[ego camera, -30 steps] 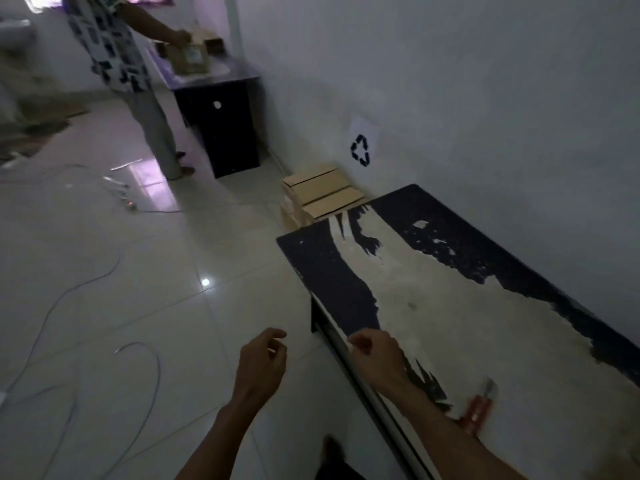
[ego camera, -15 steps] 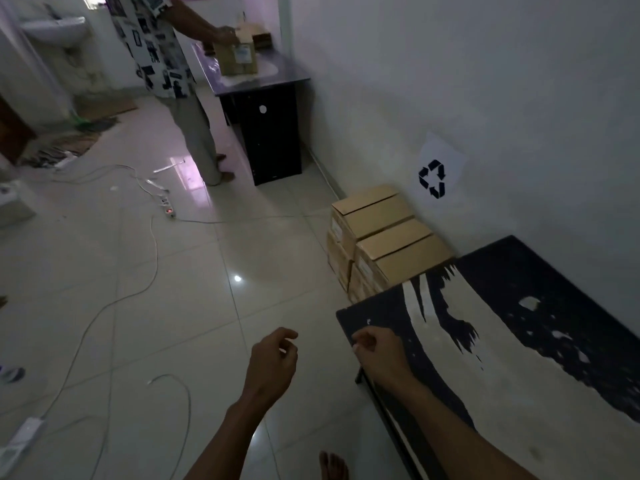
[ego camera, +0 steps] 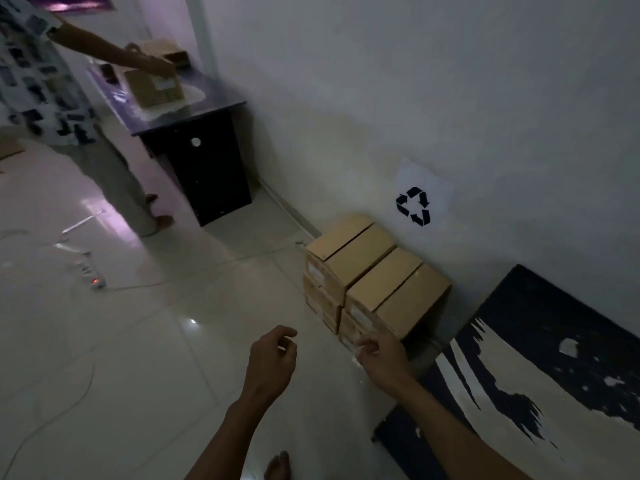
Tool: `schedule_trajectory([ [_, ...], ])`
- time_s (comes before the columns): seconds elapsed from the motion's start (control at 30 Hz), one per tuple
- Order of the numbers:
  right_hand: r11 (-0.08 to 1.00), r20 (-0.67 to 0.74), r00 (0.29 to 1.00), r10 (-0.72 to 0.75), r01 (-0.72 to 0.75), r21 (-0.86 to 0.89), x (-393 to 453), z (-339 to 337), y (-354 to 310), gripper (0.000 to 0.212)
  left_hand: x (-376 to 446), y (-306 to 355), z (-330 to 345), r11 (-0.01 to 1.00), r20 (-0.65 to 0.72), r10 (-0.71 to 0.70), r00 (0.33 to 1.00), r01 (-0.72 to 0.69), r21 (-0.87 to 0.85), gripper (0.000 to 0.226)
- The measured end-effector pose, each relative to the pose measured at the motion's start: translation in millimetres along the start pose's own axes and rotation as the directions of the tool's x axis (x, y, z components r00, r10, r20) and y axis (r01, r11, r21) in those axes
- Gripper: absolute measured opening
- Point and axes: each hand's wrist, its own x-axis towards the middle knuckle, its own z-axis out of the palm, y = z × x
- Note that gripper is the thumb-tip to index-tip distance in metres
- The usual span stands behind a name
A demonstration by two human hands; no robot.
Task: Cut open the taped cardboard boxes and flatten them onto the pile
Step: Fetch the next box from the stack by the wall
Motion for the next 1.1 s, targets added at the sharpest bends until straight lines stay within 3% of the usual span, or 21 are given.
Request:
schedule_trajectory([
  [0.23, 0.988, -0.199, 0.969, 0.148, -0.134, 0.082, 44.8, 13.4, -36.3, 0.022, 110.7, 8.8, -16.1, 0.989, 0.218, 0.119, 0.969, -0.135, 0.059, 0.020],
  [0.5, 0.915, -0.294, 0.876, 0.381, -0.314, 0.252, 89.6, 2.2, -23.1, 0.021, 199.2, 25.9, 32.9, 0.971, 0.466, 0.169, 0.868, -0.228, 0.072, 0.019],
  [0.67, 0.860, -0.283, 0.825, 0.489, -0.400, 0.317, 136.9, -25.9, -5.1, 0.007, 254.8, 37.8, 88.6, 0.966, 0.566, 0.125, 0.815, -0.229, 0.117, 0.018],
  [0.87, 0.756, -0.256, 0.735, 0.627, -0.495, 0.428, 196.8, -44.0, 31.1, 0.019, 313.5, 43.5, 161.9, 0.950, 0.675, -0.034, 0.737, -0.186, 0.251, 0.031],
  [1.03, 0.556, -0.169, 0.565, 0.807, -0.634, 0.537, 243.9, -43.8, 82.3, 0.031, 358.8, 34.3, 230.6, 0.931, 0.733, -0.176, 0.657, -0.130, 0.341, 0.043],
  [1.1, 0.505, -0.136, 0.530, 0.837, -0.652, 0.566, 260.7, -37.4, 100.1, 0.037, 372.9, 23.3, 256.6, 0.920, 0.745, -0.222, 0.629, -0.116, 0.373, 0.047],
])
